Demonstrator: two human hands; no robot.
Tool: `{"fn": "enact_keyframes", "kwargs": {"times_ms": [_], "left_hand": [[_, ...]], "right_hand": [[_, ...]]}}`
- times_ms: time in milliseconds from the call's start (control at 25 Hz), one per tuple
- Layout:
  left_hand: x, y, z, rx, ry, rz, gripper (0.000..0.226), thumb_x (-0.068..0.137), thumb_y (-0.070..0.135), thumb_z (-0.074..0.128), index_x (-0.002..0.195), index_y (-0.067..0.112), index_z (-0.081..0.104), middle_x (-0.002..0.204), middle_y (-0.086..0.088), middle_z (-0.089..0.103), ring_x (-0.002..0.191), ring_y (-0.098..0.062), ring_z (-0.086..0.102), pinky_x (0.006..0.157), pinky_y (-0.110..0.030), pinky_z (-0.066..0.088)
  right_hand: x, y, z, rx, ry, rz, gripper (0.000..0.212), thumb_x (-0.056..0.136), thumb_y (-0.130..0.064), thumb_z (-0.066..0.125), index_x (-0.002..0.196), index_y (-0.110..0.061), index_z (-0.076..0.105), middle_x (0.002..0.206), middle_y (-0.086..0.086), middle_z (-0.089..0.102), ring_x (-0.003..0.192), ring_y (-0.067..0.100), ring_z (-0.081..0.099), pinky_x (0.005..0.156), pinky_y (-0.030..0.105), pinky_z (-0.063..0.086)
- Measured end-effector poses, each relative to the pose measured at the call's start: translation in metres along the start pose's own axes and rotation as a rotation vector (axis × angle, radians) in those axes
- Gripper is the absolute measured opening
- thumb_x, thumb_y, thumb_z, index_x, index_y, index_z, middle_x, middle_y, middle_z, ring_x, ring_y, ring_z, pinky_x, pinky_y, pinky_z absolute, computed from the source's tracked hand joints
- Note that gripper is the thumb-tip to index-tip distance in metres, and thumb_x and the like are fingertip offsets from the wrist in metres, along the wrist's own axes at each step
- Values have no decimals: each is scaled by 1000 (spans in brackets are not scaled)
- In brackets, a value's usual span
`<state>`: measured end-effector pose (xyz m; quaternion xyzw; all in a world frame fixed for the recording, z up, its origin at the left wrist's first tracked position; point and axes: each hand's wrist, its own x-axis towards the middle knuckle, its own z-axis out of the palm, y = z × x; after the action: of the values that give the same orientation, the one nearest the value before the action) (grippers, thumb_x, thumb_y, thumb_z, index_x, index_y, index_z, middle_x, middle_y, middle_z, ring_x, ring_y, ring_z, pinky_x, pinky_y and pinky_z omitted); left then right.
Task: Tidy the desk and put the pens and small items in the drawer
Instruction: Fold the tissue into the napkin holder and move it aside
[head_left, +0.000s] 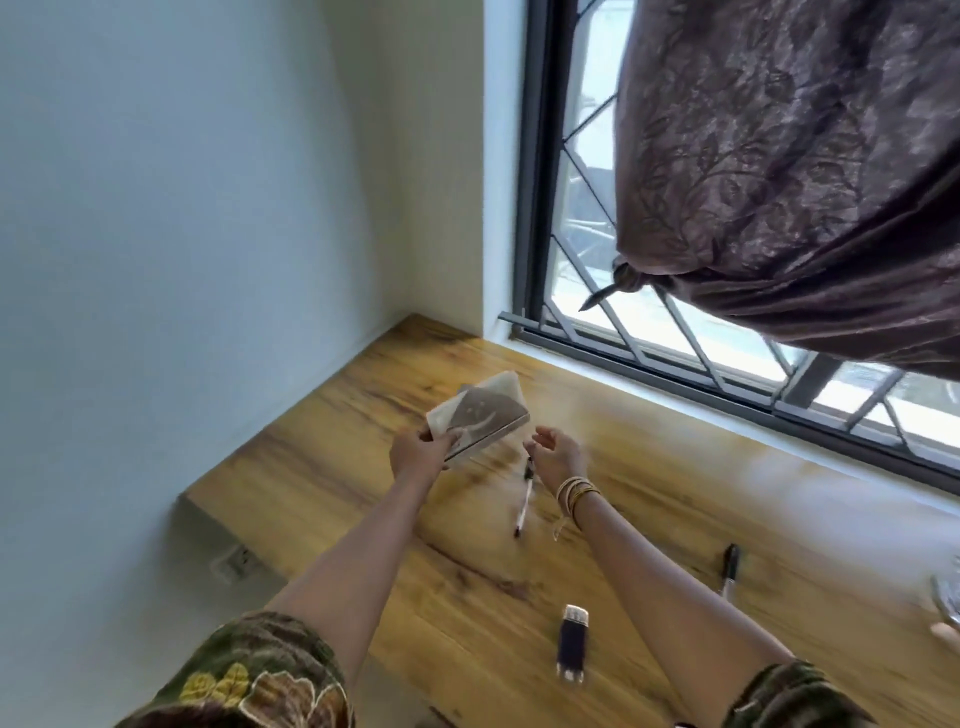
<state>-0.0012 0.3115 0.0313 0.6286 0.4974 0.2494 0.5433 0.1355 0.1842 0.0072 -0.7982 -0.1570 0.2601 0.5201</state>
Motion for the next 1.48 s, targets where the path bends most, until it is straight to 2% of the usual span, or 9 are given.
{"fn": "enact_keyframes", "kwargs": {"times_ms": [160,360,520,640,880,1080,1200,1320,1480], "left_hand": [[57,-1,-43,48,136,2,26,71,32,83,82,10,73,77,-6,71,68,-23,64,67,-33,54],[143,3,-79,74,206,29,30,70,35,83,83,10,72,73,1,69,68,-18,63,60,-25,44],[203,7,-92,104,234,29,30,66,37,83,80,12,73,72,0,71,69,-22,67,64,-31,54],[232,9,-91,154,247,43,32,67,38,83,75,10,70,69,-3,69,65,-23,61,58,-27,47],[258,13,-75,161,256,46,33,70,35,83,68,8,62,59,1,57,55,-17,49,46,-21,32],[255,11,-68,134,269,49,25,75,32,80,79,11,67,70,0,65,63,-17,58,54,-22,37],[253,9,-67,153,233,94,19,77,28,77,82,12,69,73,2,67,66,-17,61,49,-19,36],[257,-1,-68,125,184,89,23,73,22,77,93,14,71,85,1,73,78,-17,68,62,-24,50],[251,-15,-70,128,175,44,60,65,20,82,121,17,61,114,0,69,103,-18,67,92,-37,53]], "right_hand": [[25,-28,73,-12,-122,-18,41,90,-12,61,129,-2,54,126,12,61,104,21,60,96,38,50],[78,-61,165,-36,-194,-11,51,83,-12,70,131,-5,53,125,13,62,114,24,60,102,40,47],[111,-88,207,-329,-237,-140,56,83,-14,64,137,-12,48,132,7,58,118,22,58,103,32,44],[124,-92,220,-535,-224,-245,52,85,-13,54,137,-16,47,133,9,55,122,27,52,102,34,42],[132,-73,216,-645,-145,-455,40,81,-6,49,117,-15,64,130,-3,58,118,21,55,98,32,46],[124,-61,214,-693,-126,-547,38,86,-9,48,120,-14,63,133,0,56,121,21,53,100,29,43],[121,-60,211,-723,-147,-560,39,88,-11,47,125,-13,59,137,1,53,124,22,50,104,30,41],[120,-61,210,-738,-183,-546,43,86,-13,47,128,-15,57,141,0,50,127,21,48,105,31,41],[114,-63,206,-761,-204,-520,48,83,-18,50,130,-15,55,142,2,48,130,21,45,106,33,42]]}}
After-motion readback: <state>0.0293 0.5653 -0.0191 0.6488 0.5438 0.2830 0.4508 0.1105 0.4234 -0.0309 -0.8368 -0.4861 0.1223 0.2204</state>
